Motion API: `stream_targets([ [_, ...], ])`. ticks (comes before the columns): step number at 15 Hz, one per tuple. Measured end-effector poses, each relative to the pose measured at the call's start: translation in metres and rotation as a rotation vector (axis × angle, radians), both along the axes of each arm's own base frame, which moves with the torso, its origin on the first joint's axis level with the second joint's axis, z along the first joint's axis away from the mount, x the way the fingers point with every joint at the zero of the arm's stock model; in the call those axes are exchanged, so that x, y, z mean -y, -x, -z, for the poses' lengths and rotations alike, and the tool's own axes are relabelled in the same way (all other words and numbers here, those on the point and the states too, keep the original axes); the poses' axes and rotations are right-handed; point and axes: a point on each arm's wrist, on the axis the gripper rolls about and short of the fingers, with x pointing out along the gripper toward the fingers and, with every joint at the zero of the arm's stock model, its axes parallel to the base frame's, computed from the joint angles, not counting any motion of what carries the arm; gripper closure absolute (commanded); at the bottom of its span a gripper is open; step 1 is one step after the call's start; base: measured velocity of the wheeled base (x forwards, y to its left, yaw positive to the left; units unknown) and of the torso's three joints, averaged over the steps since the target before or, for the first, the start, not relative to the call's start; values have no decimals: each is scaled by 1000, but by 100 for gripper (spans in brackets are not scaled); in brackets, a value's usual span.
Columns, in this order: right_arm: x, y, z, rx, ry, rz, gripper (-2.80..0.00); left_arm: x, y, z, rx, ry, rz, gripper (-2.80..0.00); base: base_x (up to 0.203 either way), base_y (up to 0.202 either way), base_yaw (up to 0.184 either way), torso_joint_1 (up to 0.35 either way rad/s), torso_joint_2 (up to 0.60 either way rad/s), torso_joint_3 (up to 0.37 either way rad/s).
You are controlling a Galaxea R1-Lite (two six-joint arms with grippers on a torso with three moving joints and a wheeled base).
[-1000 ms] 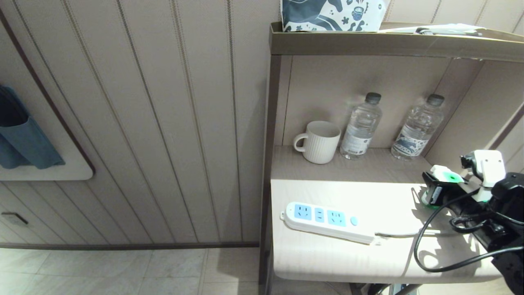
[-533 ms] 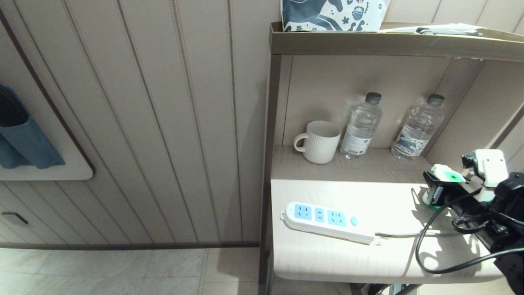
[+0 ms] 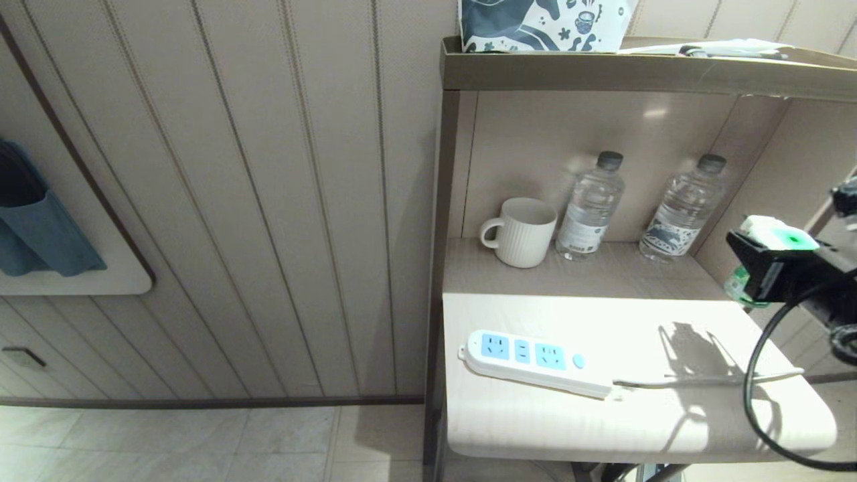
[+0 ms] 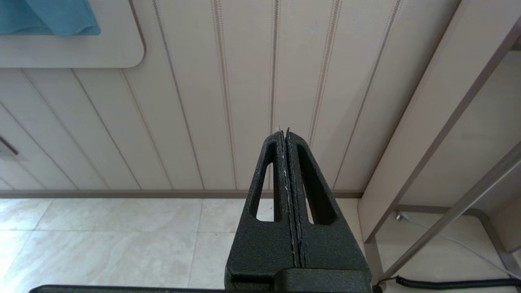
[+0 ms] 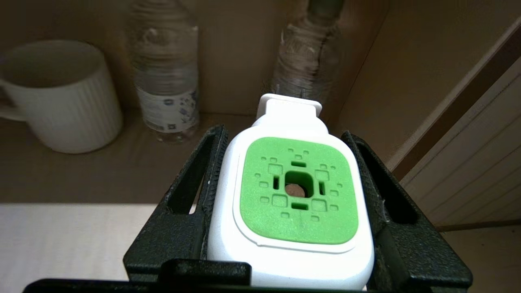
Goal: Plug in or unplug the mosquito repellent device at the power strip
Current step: Insert the plug into the socket
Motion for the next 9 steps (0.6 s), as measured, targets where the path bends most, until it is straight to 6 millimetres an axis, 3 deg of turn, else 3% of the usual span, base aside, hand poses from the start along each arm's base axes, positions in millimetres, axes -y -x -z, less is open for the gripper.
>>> stream_targets([
  [5, -14, 67, -89, -122, -116, -97, 0, 0, 0, 0, -1, 0, 0, 0, 0, 0, 0, 0, 0, 0],
  [9, -26, 109, -120, -347, -158, -253, 0, 0, 0, 0, -1, 0, 1, 0, 0, 0, 0, 0, 0, 0],
])
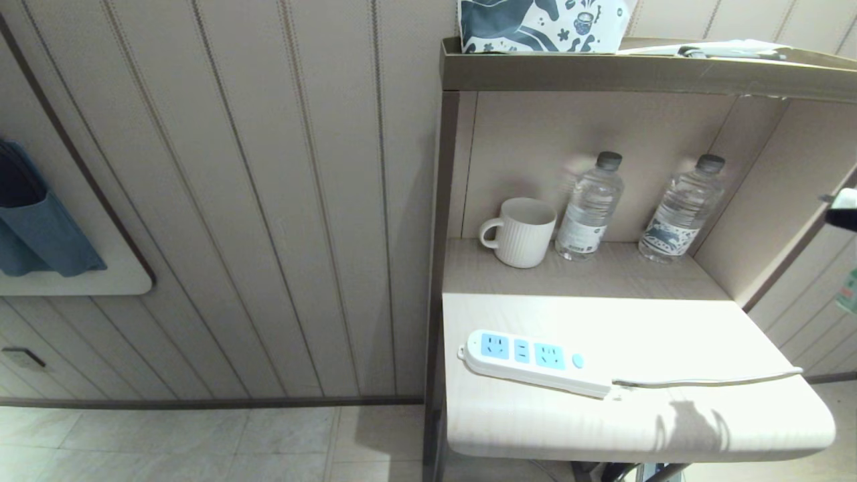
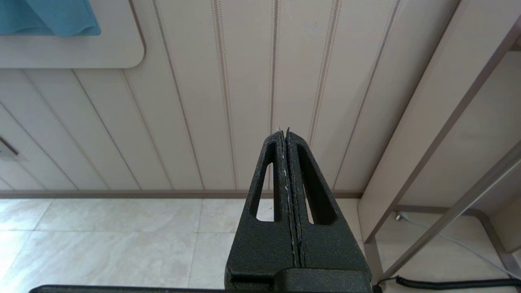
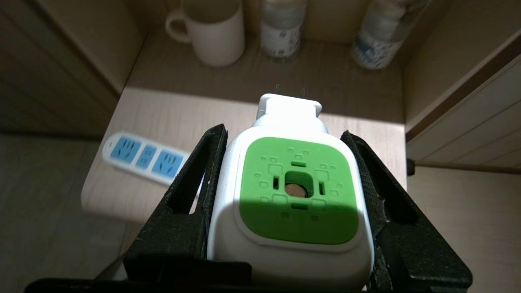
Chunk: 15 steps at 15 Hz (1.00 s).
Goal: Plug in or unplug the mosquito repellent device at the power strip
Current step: Insert the plug into the socket
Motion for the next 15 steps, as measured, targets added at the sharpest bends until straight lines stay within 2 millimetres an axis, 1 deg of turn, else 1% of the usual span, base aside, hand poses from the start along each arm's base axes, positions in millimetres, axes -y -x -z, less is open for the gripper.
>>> stream_targets([
  [2, -6, 3, -5, -134, 52, -70, 0, 0, 0, 0, 0, 0, 0, 0, 0, 0, 0, 0, 0, 0],
  [4, -14, -3, -10, -241, 131, -134, 0, 0, 0, 0, -1, 0, 0, 0, 0, 0, 0, 0, 0, 0],
  [8, -41, -31, -16, -370, 303, -269, 0, 0, 0, 0, 0, 0, 0, 0, 0, 0, 0, 0, 0, 0],
  [10, -56, -45, -14, -405, 363, -328, 0, 0, 0, 0, 0, 0, 0, 0, 0, 0, 0, 0, 0, 0],
  [12, -69, -53, -7, -470, 416, -379, 0, 0, 0, 0, -1, 0, 0, 0, 0, 0, 0, 0, 0, 0],
  [15, -77, -59, 0, -525, 495, -429, 0, 0, 0, 0, 0, 0, -1, 0, 0, 0, 0, 0, 0, 0],
])
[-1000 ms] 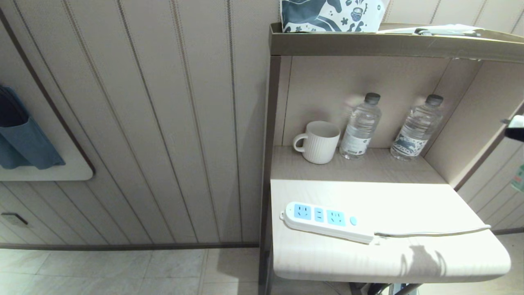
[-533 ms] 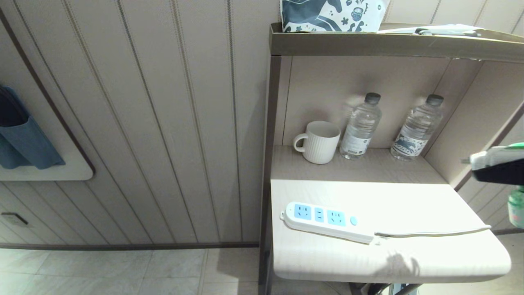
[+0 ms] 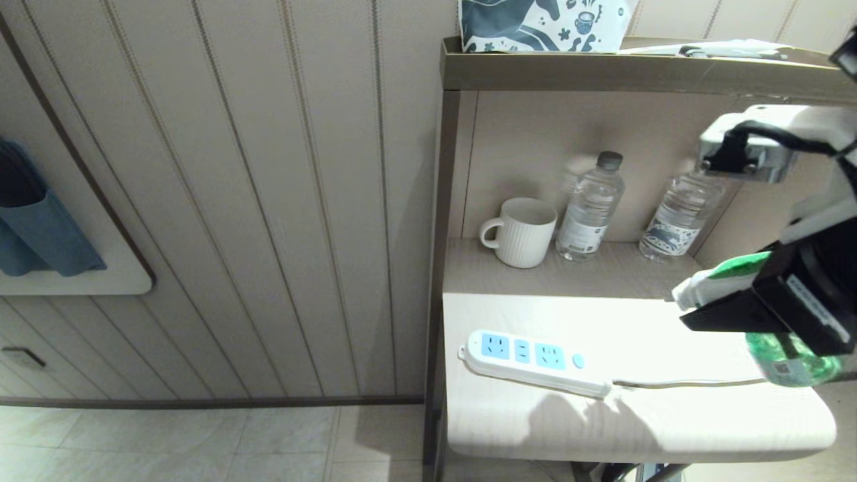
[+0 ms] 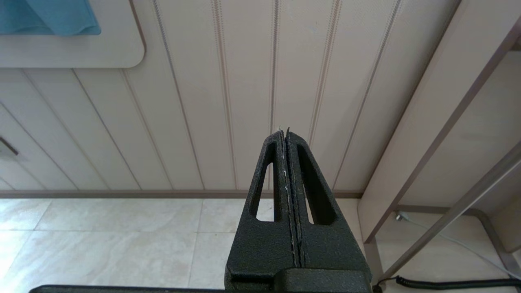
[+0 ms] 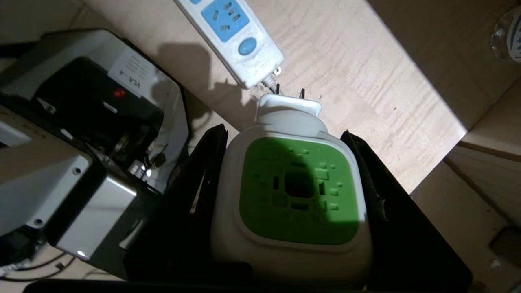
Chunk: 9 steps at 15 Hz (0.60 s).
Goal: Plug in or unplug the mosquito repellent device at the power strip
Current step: Insert the plug into the socket
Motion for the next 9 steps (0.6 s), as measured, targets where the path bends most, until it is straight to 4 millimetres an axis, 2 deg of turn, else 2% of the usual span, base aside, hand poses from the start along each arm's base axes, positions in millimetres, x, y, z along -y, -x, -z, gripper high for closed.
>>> stream_targets([
  [4, -5, -3, 12, -99, 151, -145, 0, 0, 0, 0, 0, 0, 2, 0, 0, 0, 0, 0, 0, 0],
  [9, -4, -1, 27, -237, 315, -494, 0, 0, 0, 0, -1, 0, 0, 0, 0, 0, 0, 0, 0, 0],
])
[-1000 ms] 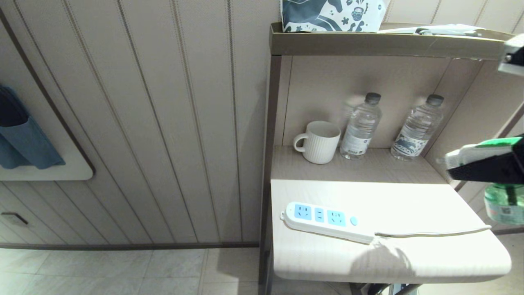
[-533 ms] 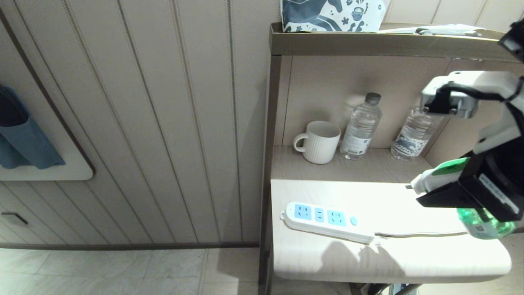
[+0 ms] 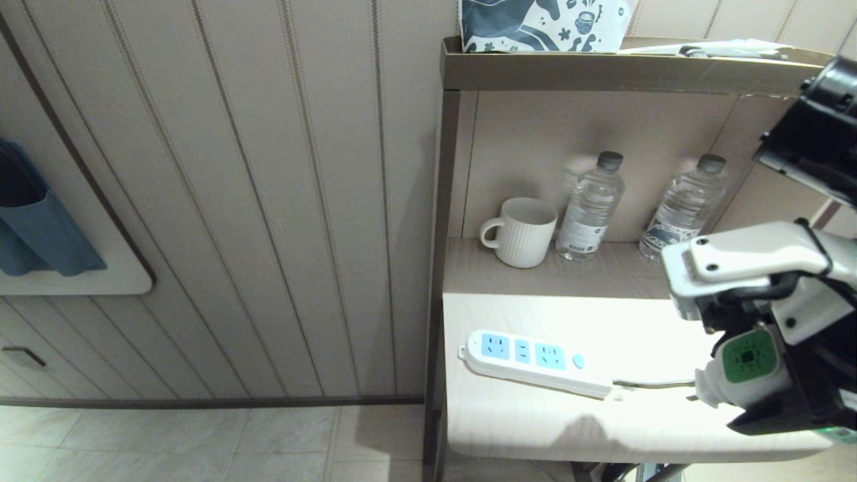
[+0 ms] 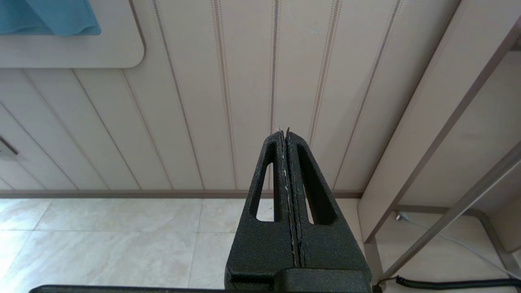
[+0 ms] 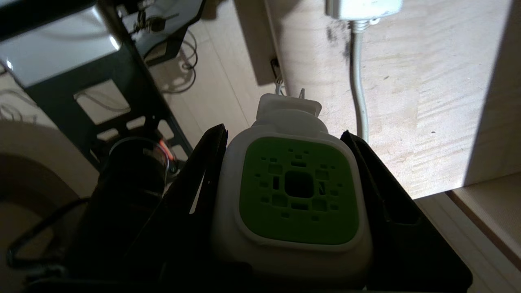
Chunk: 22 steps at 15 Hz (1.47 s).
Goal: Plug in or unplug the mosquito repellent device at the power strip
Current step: Insert the plug into the socket
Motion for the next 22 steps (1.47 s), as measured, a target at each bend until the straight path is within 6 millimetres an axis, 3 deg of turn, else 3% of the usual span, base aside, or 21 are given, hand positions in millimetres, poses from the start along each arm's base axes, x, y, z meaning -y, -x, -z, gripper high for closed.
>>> stream_targets([
  [14, -3, -1, 7, -45, 35, -17, 0, 0, 0, 0, 1, -1, 0, 0, 0, 0, 0, 0, 0, 0],
  [22, -6, -3, 9, -47, 33, -15, 0, 0, 0, 0, 0, -1, 1, 0, 0, 0, 0, 191, -427, -237],
])
